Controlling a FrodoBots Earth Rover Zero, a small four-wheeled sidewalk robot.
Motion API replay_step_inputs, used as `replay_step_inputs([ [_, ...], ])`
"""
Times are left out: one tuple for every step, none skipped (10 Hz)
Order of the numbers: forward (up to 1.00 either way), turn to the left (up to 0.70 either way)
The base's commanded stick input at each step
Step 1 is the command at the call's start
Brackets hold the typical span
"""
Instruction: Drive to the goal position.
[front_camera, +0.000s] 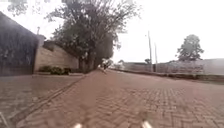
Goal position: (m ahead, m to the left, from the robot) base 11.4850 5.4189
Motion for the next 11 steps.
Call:
replay_step_inputs([
  [0.7, 0.0],
  [0.7, 0.0],
  [0.7, 0.0],
  [0.7, 0.0],
  [0.7, 0.12],
  [0.7, 0.11],
  [0.7, 0.09],
  [0.7, 0.01],
  [0.7, 0.03],
  [0.7, 0.04],
  [0.7, 0.09],
])
